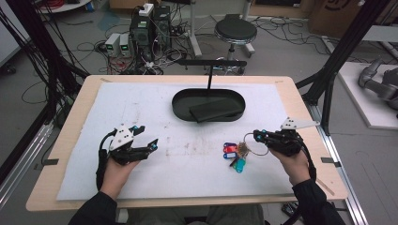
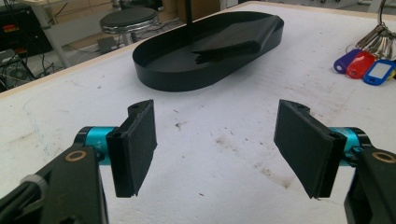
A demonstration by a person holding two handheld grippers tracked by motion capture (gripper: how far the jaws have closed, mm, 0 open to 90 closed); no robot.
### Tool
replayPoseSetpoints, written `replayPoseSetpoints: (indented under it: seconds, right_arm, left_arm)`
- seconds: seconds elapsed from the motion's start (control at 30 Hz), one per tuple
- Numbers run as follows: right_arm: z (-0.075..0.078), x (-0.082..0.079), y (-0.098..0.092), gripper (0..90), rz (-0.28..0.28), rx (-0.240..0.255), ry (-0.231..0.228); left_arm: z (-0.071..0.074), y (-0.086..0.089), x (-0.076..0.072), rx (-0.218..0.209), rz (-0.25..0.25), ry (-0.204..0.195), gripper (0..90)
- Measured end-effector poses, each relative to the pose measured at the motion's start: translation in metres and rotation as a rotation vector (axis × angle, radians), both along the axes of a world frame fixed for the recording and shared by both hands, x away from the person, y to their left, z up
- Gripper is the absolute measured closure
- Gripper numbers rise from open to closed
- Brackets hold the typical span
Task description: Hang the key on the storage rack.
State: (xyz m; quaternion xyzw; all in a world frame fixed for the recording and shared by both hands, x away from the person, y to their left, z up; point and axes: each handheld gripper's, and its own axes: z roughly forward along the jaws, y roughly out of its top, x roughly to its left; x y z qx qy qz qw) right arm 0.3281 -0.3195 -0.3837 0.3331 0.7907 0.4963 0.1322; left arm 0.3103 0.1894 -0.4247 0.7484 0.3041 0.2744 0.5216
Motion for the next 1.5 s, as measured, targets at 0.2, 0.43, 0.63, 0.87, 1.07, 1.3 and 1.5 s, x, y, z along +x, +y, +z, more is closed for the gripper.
replayPoseSetpoints:
  seconds: [0.2, 0.43, 0.63, 0.87, 1.07, 1.3, 1.5]
  right_arm:
    - [0.019, 0.005, 0.000, 87.6, 0.040, 0.021, -0.041]
    - [0.038, 0.011, 0.002, 87.5, 0.068, 0.035, -0.081]
    - [0.054, 0.021, 0.005, 87.5, 0.074, 0.045, -0.115]
    - [0.072, 0.032, 0.007, 87.6, 0.073, 0.059, -0.144]
    - [0.091, 0.049, 0.012, 87.6, 0.060, 0.056, -0.193]
    - [0.103, 0.066, 0.016, 87.5, 0.027, 0.061, -0.214]
    - [0.111, 0.086, 0.022, 87.5, 0.005, 0.066, -0.234]
  left_arm:
    - [0.000, 0.001, -0.002, 0.000, 0.001, 0.000, 29.8]
    - [0.000, 0.001, -0.004, -0.002, -0.005, -0.003, 29.8]
    - [0.000, 0.001, -0.004, 0.002, -0.013, 0.000, 29.8]
    - [-0.001, 0.001, -0.005, 0.003, -0.017, 0.000, 29.8]
    - [-0.001, 0.001, -0.005, 0.002, -0.021, 0.001, 29.8]
    - [-0.001, 0.002, -0.005, -0.003, -0.026, 0.005, 30.0]
    - [-0.001, 0.002, -0.006, -0.004, -0.027, 0.009, 30.1]
